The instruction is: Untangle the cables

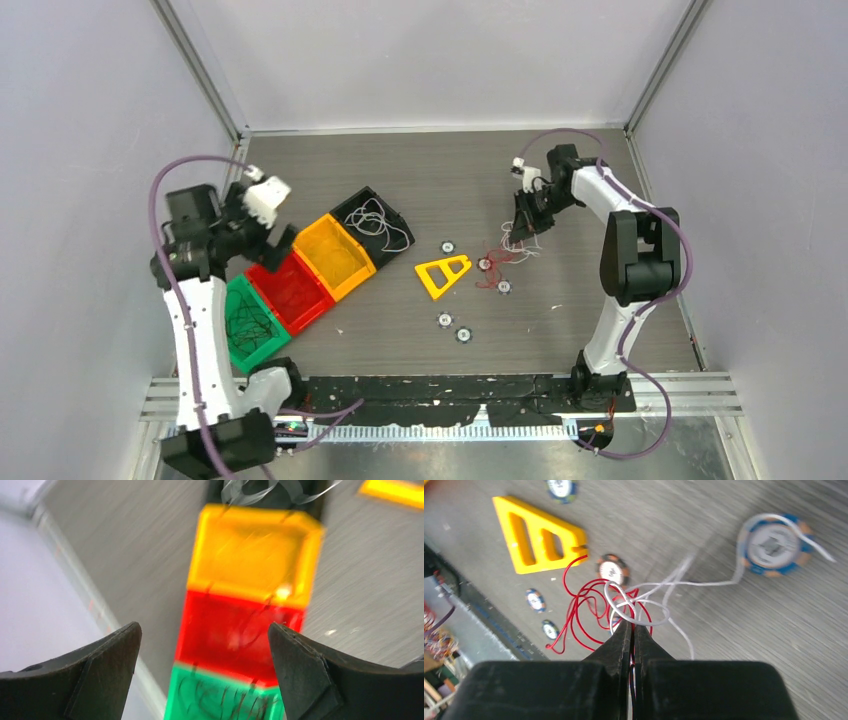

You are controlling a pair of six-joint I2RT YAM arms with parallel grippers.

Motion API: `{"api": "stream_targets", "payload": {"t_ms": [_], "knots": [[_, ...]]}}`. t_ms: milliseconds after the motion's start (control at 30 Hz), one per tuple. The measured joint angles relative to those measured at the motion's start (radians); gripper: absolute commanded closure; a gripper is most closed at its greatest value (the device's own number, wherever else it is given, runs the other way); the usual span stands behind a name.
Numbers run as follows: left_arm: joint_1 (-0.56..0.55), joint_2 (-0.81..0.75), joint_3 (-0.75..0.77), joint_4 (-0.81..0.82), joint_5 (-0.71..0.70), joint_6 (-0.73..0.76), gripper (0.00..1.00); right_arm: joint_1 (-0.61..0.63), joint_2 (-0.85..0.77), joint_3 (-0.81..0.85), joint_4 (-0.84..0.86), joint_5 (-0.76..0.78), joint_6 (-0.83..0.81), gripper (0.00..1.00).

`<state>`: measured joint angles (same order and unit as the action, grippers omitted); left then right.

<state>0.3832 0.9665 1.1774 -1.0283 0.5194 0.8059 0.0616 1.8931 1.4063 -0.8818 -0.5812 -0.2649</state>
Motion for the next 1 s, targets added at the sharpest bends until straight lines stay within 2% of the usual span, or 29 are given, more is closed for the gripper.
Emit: {"api": "stream_targets", "payload": {"t_ms": [167, 267, 367, 500, 633, 800, 1000], "knots": [[-0.432, 0.084, 0.082, 0.117, 0.074, -0.221, 0.01, 0.040, -0.024, 0.024, -0.033, -0.128, -0.010, 0.95], [-0.668, 0.188, 0.105, 0.235, 0.095, -0.346, 0.10, 0.040, -0.078, 0.032, -0.045, -0.211, -0.008, 0.95], [-0.838, 0.317, 0.138, 0.348, 0.109, -0.439, 0.15, 0.039, -0.157, 0.039, -0.053, -0.283, 0.009, 0.95], [-0.948, 0.423, 0.141, 0.457, 0.133, -0.519, 0.13, 0.037, -0.251, 0.040, -0.038, -0.353, 0.060, 0.95], [-1.023, 0.466, 0.084, 0.599, 0.138, -0.567, 0.13, 0.037, -0.302, 0.018, 0.012, -0.410, 0.127, 0.95], [-1.090, 0.532, 0.064, 0.712, 0.141, -0.584, 0.22, 0.037, -0.307, -0.013, 0.048, -0.466, 0.188, 0.94], [-1.122, 0.641, 0.117, 0.741, 0.140, -0.549, 0.31, 0.040, -0.307, -0.037, 0.060, -0.510, 0.215, 0.95]]}}
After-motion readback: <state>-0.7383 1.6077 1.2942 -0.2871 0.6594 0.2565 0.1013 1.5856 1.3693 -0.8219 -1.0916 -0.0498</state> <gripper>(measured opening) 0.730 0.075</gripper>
